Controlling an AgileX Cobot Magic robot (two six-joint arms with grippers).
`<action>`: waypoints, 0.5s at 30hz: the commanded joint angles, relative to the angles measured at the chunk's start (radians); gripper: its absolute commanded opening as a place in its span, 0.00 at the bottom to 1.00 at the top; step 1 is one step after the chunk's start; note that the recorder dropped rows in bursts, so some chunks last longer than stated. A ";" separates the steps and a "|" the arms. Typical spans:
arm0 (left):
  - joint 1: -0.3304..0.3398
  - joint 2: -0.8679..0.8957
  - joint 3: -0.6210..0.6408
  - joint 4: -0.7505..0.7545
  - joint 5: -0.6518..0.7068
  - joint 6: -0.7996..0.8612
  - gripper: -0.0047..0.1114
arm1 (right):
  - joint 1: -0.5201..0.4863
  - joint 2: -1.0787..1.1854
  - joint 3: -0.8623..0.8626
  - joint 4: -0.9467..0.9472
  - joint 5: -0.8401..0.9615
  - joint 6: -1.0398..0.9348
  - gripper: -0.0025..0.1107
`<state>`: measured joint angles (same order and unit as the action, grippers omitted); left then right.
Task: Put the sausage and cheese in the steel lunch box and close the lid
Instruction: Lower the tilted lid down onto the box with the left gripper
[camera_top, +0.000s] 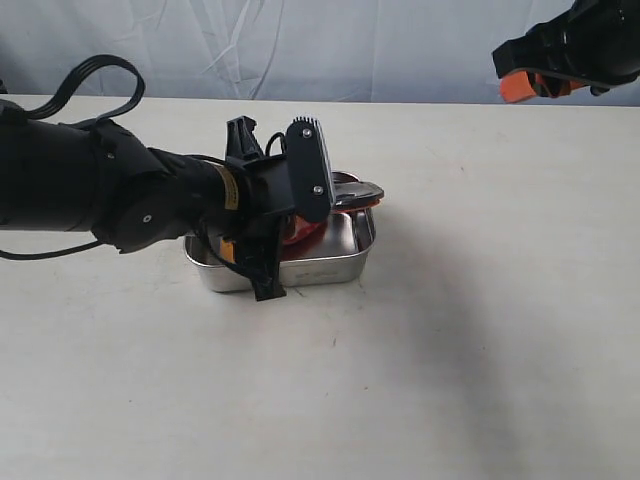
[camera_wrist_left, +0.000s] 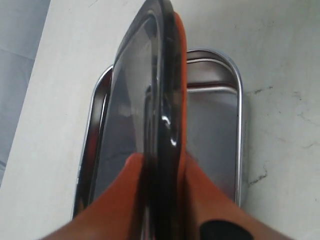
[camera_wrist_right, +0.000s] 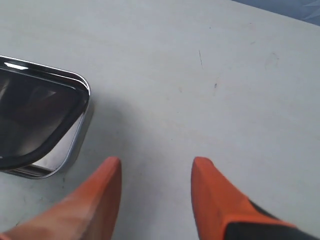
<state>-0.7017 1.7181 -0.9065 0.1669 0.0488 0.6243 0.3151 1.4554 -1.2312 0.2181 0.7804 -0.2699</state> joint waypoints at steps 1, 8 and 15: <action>-0.001 0.038 0.020 -0.107 0.175 -0.044 0.04 | -0.001 -0.007 -0.002 -0.007 0.001 0.000 0.40; -0.001 0.038 0.020 -0.123 0.210 -0.044 0.04 | -0.001 -0.007 -0.002 -0.005 0.011 0.000 0.40; -0.001 0.038 0.020 -0.135 0.240 -0.044 0.04 | -0.001 -0.007 -0.002 -0.005 0.035 0.000 0.40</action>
<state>-0.7079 1.7220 -0.9109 0.1083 0.0979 0.6375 0.3151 1.4554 -1.2312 0.2181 0.8074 -0.2699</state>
